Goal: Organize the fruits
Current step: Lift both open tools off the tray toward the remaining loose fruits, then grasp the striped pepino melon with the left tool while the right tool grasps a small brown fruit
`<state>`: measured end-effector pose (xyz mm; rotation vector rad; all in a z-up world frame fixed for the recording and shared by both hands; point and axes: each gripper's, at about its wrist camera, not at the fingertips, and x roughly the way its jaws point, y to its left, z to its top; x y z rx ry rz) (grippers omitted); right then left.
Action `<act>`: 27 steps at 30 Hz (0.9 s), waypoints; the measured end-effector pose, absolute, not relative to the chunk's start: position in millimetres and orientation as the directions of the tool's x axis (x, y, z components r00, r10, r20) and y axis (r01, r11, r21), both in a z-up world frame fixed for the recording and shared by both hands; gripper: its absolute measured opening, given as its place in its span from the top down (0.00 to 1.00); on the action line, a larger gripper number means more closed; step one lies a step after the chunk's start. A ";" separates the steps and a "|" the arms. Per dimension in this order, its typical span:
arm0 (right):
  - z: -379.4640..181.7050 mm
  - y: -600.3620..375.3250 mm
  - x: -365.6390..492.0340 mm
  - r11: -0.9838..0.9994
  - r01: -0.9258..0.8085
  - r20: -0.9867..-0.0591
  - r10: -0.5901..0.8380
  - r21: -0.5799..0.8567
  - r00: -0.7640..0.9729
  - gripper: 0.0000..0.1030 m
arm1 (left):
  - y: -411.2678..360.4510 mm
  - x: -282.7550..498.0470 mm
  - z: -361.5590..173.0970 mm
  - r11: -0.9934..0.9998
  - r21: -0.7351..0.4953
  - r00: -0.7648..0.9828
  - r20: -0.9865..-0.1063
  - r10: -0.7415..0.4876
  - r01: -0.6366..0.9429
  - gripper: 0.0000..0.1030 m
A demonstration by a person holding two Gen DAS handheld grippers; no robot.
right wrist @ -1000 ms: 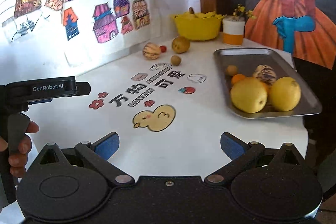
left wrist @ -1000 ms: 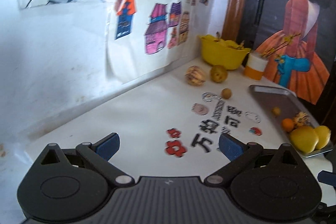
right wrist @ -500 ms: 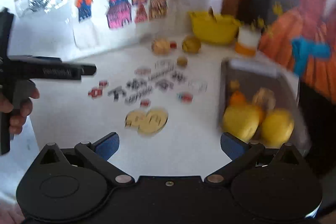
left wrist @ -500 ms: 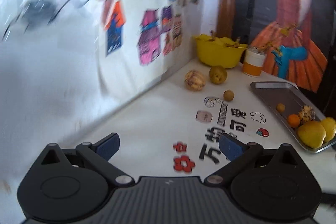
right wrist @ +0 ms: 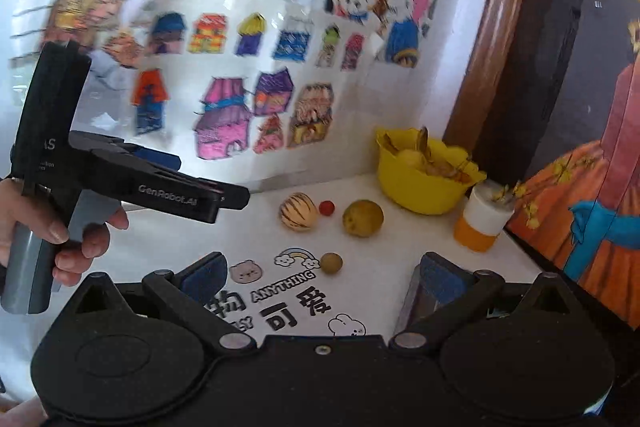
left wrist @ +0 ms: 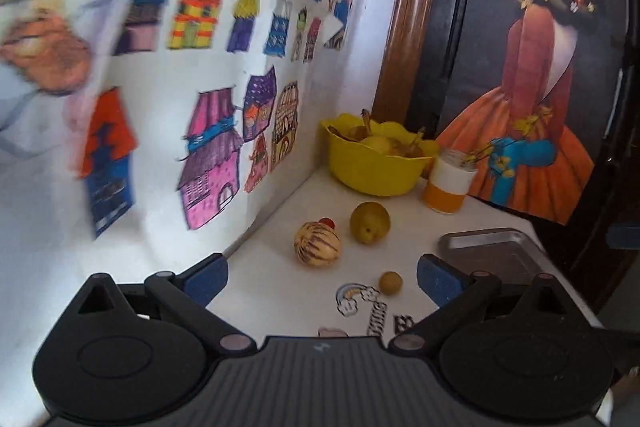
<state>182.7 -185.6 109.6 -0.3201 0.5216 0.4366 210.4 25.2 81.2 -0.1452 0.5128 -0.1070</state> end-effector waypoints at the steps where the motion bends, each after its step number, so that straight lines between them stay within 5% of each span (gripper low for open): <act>1: 103.4 -185.3 192.0 0.864 -0.476 -0.558 0.318 -0.162 0.767 0.01 | 22.9 221.6 77.3 0.984 -0.159 0.860 -0.489 -0.146 0.077 0.00; 5: 79.0 -185.9 216.6 0.889 -0.453 -0.578 0.334 -0.070 0.744 0.01 | 19.4 259.1 61.7 0.961 -0.231 0.812 -0.525 -0.256 0.153 0.00; 18: 17.1 -157.7 280.1 0.944 -0.327 -0.525 0.260 -0.038 0.811 0.01 | 13.8 358.6 12.2 0.959 -0.274 0.780 -0.582 -0.229 0.076 0.01; 27: -9.2 -158.5 305.0 0.942 -0.334 -0.533 0.298 0.030 0.792 0.17 | 22.1 382.6 -12.6 0.939 -0.339 0.764 -0.588 -0.265 0.065 0.01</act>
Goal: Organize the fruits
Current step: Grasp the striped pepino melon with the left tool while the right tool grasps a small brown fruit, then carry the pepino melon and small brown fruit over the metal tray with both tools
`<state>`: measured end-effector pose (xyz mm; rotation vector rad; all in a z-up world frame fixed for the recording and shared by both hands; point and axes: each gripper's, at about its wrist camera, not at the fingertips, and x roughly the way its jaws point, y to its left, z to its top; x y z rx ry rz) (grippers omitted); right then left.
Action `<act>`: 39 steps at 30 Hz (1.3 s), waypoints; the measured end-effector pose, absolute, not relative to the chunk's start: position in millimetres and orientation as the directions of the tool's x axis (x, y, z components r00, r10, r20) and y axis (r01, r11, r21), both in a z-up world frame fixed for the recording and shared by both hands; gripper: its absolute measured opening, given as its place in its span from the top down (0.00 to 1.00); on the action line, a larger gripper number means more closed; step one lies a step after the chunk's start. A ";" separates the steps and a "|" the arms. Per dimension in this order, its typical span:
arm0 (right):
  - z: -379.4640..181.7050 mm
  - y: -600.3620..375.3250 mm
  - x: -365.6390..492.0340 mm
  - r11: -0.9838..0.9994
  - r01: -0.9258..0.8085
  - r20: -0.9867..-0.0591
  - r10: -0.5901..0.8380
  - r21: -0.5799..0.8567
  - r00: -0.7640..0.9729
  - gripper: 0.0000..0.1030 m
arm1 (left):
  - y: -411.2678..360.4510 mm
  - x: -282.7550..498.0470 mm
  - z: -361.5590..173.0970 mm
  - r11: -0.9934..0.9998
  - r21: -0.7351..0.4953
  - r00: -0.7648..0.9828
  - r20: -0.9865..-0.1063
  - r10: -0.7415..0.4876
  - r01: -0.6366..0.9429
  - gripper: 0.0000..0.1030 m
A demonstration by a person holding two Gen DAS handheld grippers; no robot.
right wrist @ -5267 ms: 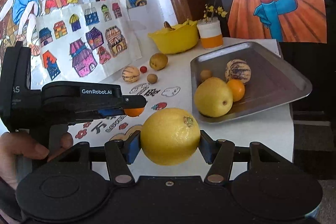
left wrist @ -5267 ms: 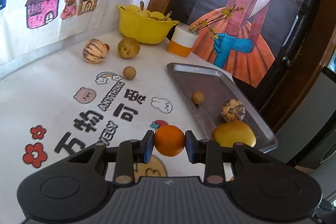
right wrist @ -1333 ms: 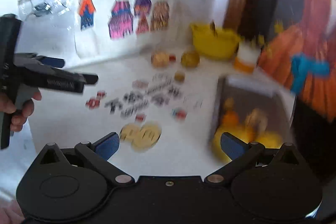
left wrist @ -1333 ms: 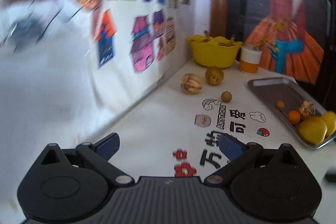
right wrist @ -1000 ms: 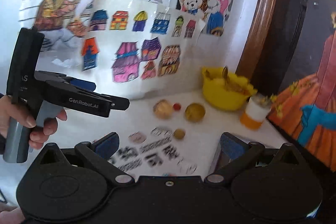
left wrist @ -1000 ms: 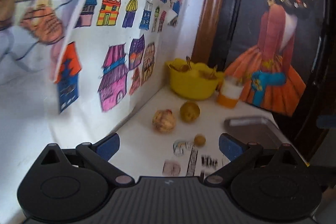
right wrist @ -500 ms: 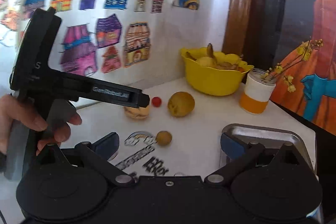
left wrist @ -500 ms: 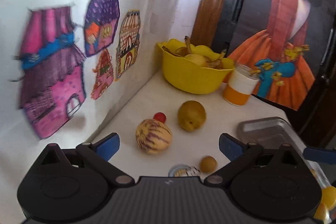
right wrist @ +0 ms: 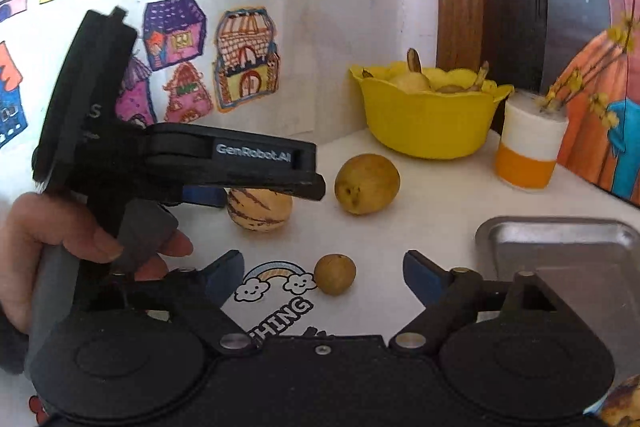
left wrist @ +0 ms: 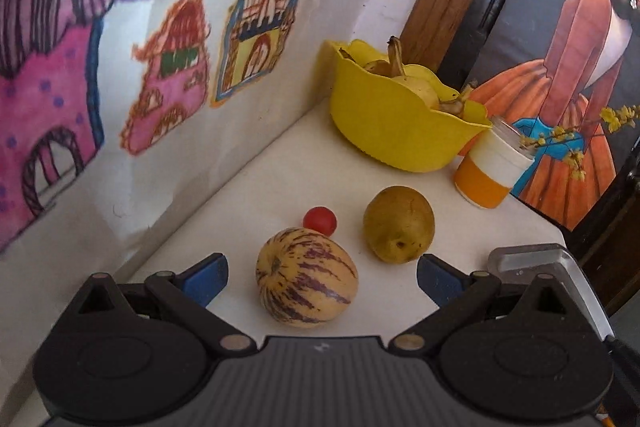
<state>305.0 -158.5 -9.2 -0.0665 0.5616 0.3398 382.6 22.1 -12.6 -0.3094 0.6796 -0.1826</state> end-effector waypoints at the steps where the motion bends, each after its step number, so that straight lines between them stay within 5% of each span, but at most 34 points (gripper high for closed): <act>1: -11.4 -158.7 306.5 0.942 -0.334 -0.535 0.299 0.033 0.790 0.20 | 22.5 382.5 -14.2 0.938 -0.340 0.770 -0.579 -0.269 0.071 0.01; 11: -21.6 -152.0 316.0 0.942 -0.336 -0.569 0.288 0.022 0.770 0.40 | 10.1 375.7 -20.9 0.951 -0.282 0.781 -0.562 -0.273 0.130 0.18; 18: -25.3 -150.6 321.9 0.943 -0.330 -0.594 0.285 0.034 0.753 0.45 | 23.6 376.1 -22.5 0.938 -0.336 0.788 -0.553 -0.272 0.088 0.43; 29: -27.0 -144.9 329.8 0.948 -0.317 -0.612 0.259 0.014 0.748 0.58 | 21.2 370.0 -20.0 0.935 -0.340 0.771 -0.568 -0.287 0.098 0.44; 33: -27.5 -143.9 332.2 0.950 -0.311 -0.616 0.252 0.011 0.746 0.73 | 23.2 365.2 -14.8 0.933 -0.354 0.754 -0.595 -0.279 0.066 0.44; 39: -26.0 -153.1 327.1 0.956 -0.287 -0.606 0.260 0.055 0.752 0.73 | 24.3 352.3 -11.5 0.936 -0.349 0.739 -0.620 -0.263 0.041 0.44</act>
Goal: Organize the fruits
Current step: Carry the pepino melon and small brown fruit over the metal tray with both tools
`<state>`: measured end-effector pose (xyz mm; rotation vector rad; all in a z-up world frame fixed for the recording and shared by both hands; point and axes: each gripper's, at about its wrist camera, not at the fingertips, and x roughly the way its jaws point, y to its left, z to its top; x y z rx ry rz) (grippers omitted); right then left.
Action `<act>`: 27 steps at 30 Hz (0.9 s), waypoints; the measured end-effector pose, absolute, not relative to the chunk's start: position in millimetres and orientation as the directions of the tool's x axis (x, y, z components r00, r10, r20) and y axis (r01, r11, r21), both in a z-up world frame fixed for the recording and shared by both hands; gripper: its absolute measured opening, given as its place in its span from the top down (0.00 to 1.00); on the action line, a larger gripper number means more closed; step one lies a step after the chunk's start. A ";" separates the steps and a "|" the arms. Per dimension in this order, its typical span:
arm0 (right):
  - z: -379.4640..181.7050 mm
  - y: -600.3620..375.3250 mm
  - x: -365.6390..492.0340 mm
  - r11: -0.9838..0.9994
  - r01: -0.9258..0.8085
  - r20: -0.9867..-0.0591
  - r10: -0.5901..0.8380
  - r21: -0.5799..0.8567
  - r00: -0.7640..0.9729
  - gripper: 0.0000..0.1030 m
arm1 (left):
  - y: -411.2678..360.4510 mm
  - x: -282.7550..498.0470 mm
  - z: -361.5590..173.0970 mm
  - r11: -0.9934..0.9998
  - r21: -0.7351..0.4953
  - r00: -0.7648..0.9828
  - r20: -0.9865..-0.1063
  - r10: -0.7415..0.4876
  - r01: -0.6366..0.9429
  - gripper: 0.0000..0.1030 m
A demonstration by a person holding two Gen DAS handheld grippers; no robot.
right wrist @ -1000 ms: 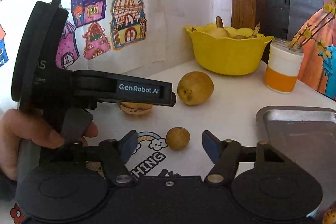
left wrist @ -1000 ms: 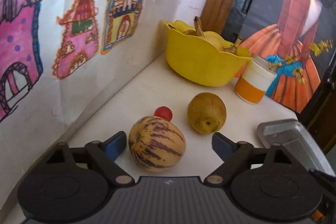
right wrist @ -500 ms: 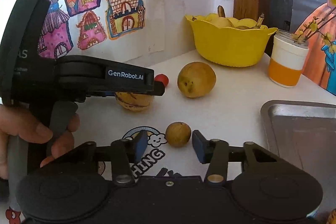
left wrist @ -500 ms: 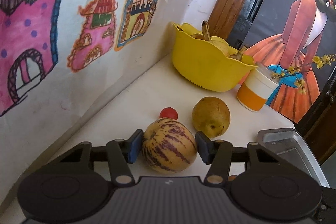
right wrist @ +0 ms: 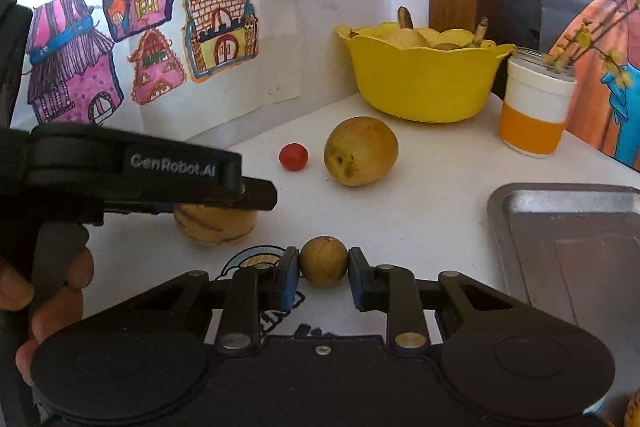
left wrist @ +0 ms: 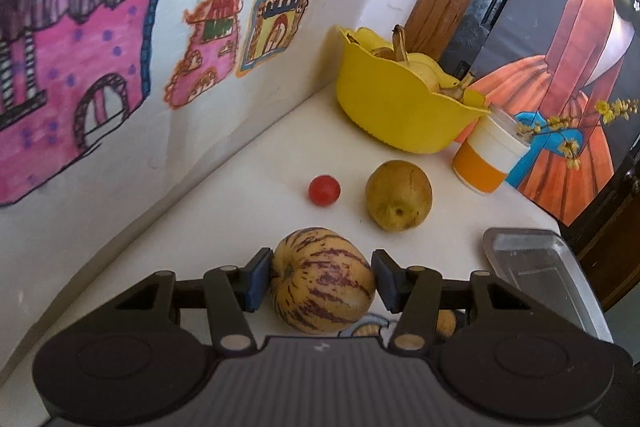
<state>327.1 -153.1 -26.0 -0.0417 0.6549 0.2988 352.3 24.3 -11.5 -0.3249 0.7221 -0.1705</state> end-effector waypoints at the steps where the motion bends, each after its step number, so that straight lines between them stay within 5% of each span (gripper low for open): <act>1: -25.6 -154.3 324.2 0.956 -0.289 -0.607 0.264 0.060 0.749 0.73 | 22.9 349.5 -11.0 0.938 -0.344 0.738 -0.622 -0.261 0.041 0.44; 15: -7.7 -187.4 238.8 0.948 -0.310 -0.547 0.296 0.070 0.783 0.73 | -10.4 310.6 -6.2 0.911 -0.410 0.733 -0.606 -0.309 0.045 0.44; 27: 20.3 -254.0 168.6 0.988 -0.150 -0.372 0.156 0.044 0.915 0.73 | -87.5 309.7 14.3 0.896 -0.434 0.752 -0.559 -0.350 0.094 0.44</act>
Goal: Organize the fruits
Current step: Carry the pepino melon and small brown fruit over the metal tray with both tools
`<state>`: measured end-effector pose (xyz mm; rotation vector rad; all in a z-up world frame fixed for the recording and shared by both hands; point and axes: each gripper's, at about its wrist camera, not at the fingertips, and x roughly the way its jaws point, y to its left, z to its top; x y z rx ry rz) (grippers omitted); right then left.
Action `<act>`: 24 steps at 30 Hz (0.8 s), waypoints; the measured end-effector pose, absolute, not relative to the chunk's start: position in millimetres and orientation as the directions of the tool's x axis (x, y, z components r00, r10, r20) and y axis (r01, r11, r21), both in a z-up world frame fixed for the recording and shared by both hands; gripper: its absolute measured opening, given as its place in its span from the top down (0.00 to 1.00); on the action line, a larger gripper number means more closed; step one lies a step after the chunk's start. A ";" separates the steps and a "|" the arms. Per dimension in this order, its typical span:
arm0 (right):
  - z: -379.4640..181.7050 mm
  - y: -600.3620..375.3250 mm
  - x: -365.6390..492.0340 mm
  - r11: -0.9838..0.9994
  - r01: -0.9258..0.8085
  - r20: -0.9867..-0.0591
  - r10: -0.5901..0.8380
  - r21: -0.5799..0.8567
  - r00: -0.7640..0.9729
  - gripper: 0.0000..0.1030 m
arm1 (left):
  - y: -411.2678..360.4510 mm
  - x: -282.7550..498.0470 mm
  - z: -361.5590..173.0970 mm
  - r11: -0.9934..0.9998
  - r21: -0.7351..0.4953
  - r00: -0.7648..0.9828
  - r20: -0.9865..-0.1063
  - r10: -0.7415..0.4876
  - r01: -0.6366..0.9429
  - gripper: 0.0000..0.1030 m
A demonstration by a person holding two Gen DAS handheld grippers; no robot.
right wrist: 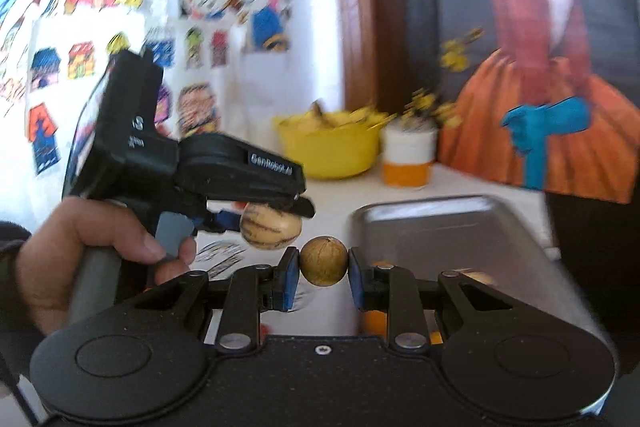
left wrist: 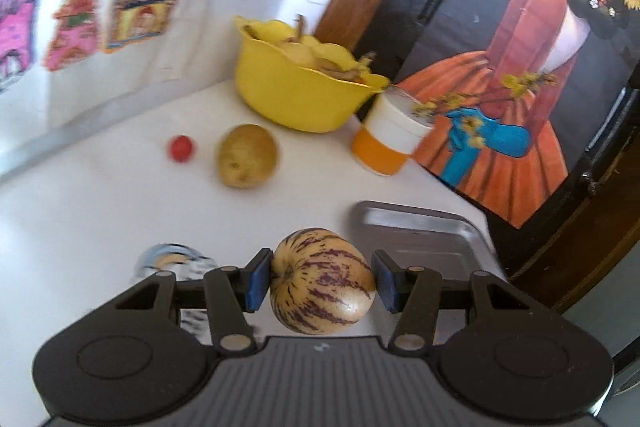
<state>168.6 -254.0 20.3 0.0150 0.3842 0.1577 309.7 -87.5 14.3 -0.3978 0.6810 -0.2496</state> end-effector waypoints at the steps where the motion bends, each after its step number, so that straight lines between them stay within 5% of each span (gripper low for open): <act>1: 22.4 -261.2 163.5 0.992 -0.123 -0.355 0.130 0.041 0.926 0.73 | -94.6 309.8 14.8 0.893 -0.438 0.750 -0.557 -0.357 0.101 0.44; 12: 13.0 -334.4 142.8 0.990 0.130 -0.317 -0.107 0.053 0.942 0.73 | -152.8 310.2 14.6 0.875 -0.451 0.739 -0.527 -0.419 0.175 0.44; 24: -3.7 -358.3 149.5 0.980 0.166 -0.374 -0.113 0.112 0.921 0.72 | -190.8 314.2 10.6 0.896 -0.381 0.728 -0.546 -0.416 0.227 0.44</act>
